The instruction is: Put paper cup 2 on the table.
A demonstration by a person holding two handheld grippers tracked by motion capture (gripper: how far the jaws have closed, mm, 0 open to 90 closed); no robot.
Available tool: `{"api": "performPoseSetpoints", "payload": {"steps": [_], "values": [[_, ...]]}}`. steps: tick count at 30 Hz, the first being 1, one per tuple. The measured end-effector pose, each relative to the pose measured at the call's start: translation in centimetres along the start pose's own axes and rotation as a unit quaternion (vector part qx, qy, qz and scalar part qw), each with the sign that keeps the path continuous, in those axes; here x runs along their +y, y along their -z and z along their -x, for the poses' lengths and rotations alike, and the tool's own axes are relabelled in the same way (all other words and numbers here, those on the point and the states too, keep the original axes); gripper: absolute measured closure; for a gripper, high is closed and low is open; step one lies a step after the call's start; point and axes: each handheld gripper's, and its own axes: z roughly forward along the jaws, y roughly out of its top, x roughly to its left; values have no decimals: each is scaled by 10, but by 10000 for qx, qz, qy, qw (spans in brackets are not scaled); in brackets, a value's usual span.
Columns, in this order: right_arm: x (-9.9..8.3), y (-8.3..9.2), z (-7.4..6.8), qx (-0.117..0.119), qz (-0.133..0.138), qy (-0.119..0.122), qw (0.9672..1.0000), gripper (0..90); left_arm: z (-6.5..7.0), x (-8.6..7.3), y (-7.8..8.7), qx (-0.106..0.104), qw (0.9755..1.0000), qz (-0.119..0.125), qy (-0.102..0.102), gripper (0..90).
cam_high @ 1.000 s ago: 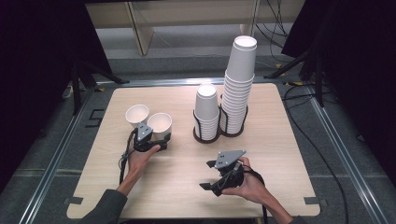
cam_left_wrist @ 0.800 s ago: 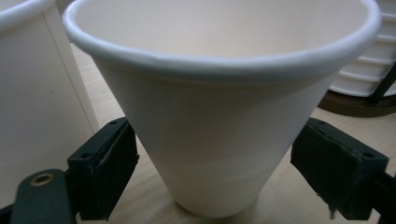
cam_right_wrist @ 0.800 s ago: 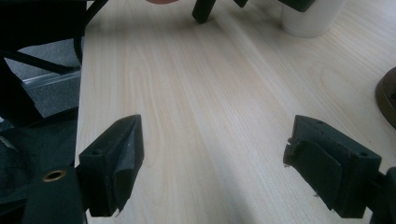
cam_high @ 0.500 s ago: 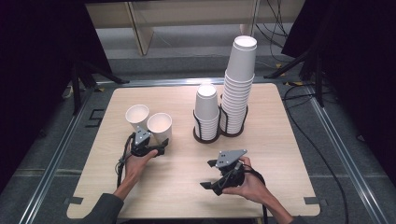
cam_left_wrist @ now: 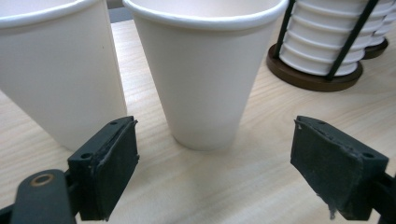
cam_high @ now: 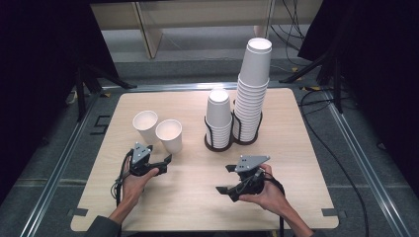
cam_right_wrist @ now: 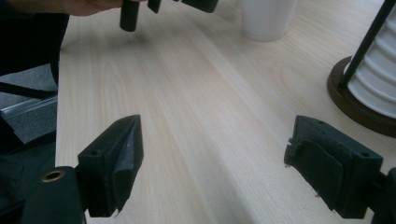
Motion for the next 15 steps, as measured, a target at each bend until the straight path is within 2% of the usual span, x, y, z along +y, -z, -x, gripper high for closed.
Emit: {"api": "performPoseSetpoints", "payload": {"steps": [4,6,7,9,10,11,15], "values": [[-1,2,1,-40,51,-45,10000,184,4,1,9,-30,10000,38,-20,144],[-1,4,2,-54,47,-141,9999,184,6,1,14,-67,10000,47,-34,143],[-1,4,2,-104,87,-107,9999,184,7,1,16,-114,9999,85,-37,144],[-2,6,3,-52,93,-210,9997,184,10,0,20,-162,9998,112,-48,143],[-2,6,4,-89,131,-137,9998,184,11,0,23,-161,9998,114,-52,143],[-3,7,4,-103,140,-221,9996,184,12,1,26,-165,9998,92,-68,143],[-4,9,5,-114,173,-285,9994,180,15,0,33,-232,9996,167,-54,143]]}}
